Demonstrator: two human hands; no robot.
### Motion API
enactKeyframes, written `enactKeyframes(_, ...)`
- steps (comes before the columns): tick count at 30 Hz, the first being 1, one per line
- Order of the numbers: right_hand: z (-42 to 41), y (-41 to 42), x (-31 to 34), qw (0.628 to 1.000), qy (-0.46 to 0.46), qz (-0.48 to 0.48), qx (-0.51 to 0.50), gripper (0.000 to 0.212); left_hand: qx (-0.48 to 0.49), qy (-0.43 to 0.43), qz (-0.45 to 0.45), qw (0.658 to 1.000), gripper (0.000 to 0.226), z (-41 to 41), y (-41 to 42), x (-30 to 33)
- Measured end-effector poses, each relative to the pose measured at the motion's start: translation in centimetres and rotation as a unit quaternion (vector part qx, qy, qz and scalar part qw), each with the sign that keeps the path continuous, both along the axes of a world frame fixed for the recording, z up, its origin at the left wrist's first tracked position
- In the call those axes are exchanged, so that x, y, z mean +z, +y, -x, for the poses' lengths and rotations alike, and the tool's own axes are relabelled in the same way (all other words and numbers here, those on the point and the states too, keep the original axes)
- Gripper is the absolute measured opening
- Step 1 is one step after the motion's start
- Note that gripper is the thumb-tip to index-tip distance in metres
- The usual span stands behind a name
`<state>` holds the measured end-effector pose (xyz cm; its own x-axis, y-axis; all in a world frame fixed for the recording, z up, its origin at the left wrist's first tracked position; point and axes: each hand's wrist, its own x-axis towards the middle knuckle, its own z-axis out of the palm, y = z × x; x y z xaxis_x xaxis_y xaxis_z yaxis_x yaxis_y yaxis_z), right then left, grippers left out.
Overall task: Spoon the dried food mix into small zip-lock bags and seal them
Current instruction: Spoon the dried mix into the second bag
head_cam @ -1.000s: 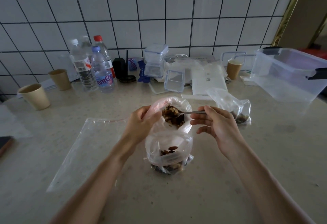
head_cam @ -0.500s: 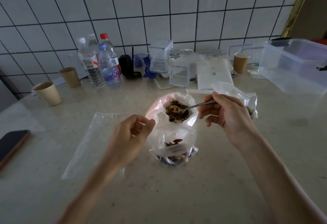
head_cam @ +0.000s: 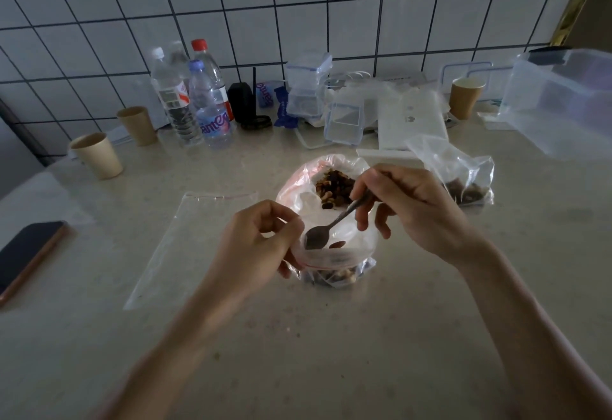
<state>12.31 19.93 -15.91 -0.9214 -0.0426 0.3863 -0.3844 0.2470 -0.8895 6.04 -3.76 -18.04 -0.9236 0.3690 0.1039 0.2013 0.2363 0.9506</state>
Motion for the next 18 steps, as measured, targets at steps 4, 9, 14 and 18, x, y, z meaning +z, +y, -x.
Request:
enactKeyframes(4, 0.2, -0.8, -0.5, 0.998, 0.021, -0.053, 0.011, 0.029, 0.012, 0.069, 0.021, 0.997, 0.013, 0.2, -0.2, -0.2)
enactKeyframes(9, 0.2, -0.2, 0.0, 0.999, 0.038, -0.015, -0.016, 0.031, 0.024, 0.096, 0.062, 0.993, 0.012, 0.8, -1.1, -0.2)
enactKeyframes(14, 0.4, 0.4, -0.1, 0.98, -0.012, 0.168, -0.107, 0.035, -0.007, 0.095, 0.07, 0.993, 0.011, 1.0, -1.6, -0.1)
enactKeyframes(18, 0.9, 1.2, -0.6, 0.935, -0.089, 0.286, -0.191, 0.035, -0.009, 0.086, 0.034, 0.996, 0.03, 2.0, -1.7, 0.5)
